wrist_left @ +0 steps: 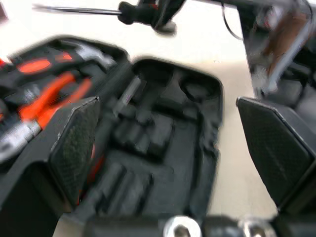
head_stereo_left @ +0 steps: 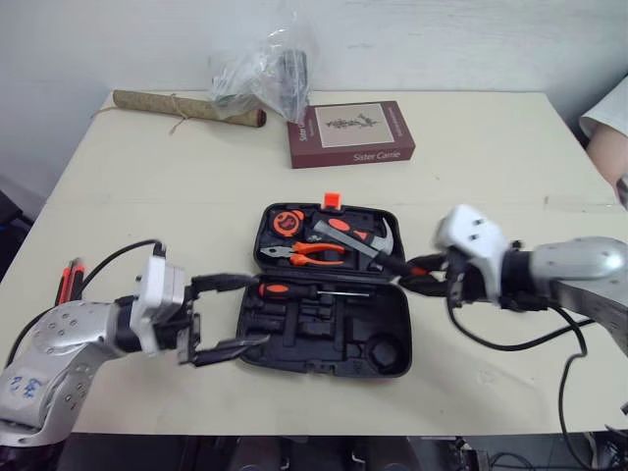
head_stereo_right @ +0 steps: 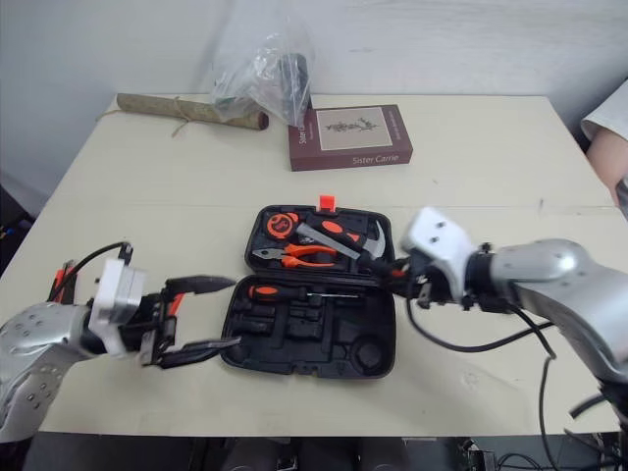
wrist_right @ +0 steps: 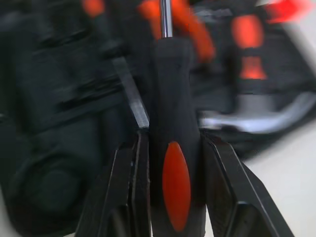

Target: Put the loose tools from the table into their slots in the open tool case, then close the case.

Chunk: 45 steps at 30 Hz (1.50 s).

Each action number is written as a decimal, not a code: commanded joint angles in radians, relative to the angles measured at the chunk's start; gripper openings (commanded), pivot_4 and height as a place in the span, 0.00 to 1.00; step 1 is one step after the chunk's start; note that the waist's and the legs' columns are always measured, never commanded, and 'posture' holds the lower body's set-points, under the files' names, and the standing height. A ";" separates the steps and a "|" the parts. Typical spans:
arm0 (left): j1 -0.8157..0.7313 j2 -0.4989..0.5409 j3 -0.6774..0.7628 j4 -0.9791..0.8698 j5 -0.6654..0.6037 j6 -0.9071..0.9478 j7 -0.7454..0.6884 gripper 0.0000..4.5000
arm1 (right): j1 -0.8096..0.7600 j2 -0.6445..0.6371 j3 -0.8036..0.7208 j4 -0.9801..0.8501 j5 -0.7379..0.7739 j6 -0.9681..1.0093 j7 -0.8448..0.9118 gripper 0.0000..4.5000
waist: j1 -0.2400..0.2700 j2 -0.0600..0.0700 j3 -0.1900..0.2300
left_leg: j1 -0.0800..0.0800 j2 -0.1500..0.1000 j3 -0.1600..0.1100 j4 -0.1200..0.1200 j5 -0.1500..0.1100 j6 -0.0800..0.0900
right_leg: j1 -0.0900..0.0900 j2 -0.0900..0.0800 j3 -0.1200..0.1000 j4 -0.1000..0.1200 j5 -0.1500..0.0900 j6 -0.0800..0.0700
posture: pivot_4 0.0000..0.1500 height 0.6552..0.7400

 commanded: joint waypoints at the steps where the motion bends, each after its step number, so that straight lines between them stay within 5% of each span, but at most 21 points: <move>1: 0.037 0.011 0.046 0.037 0.021 -0.047 -0.044 1.00 | -0.127 0.027 0.176 -0.005 -0.102 0.015 0.081 0.22 | -0.001 0.000 0.000 | 0.000 0.000 0.000 0.000 0.000 0.000 | -0.001 -0.001 0.000 0.000 0.000 0.000 | 1.00 1.00; 10: 0.123 -0.024 0.066 -0.012 0.032 -0.075 0.004 1.00 | -0.202 0.098 0.397 -0.003 -0.265 0.038 0.135 0.22 | 0.001 -0.001 0.001 | -0.005 -0.002 -0.001 0.001 -0.002 0.002 | -0.002 -0.007 -0.006 -0.001 0.001 0.001 | 1.00 1.00; 45: 0.211 -0.059 0.073 -0.047 0.048 -0.120 0.062 1.00 | -0.217 0.177 0.447 0.093 -0.440 0.029 0.259 0.22 | -0.021 -0.001 0.000 | -0.006 -0.002 -0.002 0.003 -0.002 0.002 | -0.002 -0.007 -0.008 0.001 0.001 0.001 | 1.00 1.00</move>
